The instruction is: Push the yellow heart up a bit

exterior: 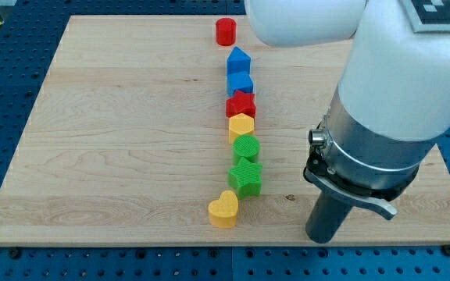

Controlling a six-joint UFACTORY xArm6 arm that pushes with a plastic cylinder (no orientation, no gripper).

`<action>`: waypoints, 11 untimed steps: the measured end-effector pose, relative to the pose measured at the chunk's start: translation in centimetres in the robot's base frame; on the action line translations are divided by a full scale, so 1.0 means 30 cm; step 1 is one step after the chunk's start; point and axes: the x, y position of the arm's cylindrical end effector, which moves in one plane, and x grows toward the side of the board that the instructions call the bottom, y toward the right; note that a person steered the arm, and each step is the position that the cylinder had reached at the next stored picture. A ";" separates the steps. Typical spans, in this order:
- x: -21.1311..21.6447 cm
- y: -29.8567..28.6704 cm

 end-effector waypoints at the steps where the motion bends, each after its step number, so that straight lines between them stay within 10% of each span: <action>1: -0.001 -0.071; 6: -0.111 -0.543; 11: -0.211 -0.545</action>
